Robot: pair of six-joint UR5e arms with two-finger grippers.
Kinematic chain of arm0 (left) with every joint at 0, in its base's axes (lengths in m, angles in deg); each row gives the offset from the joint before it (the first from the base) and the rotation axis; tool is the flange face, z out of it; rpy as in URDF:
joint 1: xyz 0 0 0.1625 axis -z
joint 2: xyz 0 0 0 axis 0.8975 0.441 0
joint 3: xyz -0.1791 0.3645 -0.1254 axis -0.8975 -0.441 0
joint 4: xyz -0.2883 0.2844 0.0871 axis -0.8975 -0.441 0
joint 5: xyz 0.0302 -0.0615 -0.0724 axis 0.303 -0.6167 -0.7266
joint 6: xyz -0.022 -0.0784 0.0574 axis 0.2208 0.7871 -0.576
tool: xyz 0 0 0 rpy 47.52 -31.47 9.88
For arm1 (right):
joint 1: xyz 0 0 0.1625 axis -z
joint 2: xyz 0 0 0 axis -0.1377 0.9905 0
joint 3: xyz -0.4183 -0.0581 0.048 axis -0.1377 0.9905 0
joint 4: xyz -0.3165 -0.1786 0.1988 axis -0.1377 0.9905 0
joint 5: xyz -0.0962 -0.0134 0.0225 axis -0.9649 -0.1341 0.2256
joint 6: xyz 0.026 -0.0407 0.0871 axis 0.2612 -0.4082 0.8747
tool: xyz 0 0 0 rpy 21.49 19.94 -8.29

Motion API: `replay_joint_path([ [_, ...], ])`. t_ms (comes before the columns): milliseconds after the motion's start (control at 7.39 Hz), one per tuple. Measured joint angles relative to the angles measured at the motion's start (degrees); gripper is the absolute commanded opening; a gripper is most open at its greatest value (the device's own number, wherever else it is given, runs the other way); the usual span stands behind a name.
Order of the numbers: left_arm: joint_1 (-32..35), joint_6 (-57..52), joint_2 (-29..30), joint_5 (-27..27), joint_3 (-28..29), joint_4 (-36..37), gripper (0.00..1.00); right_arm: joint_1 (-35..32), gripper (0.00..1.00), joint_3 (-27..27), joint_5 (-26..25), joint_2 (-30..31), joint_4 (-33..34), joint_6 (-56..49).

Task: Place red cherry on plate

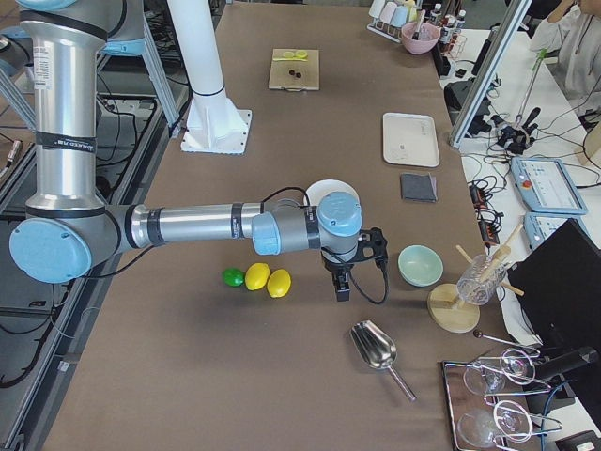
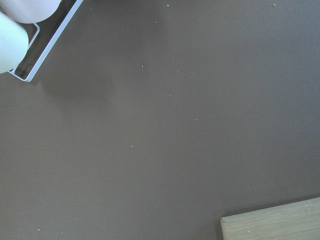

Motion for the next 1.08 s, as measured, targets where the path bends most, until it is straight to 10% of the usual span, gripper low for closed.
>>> replay_joint_path([
  [1083,-0.41,0.22,-0.17,-0.56,-0.04,-6.54,0.98,0.65,1.0,1.18,-0.23,2.01,-8.26,-0.25],
])
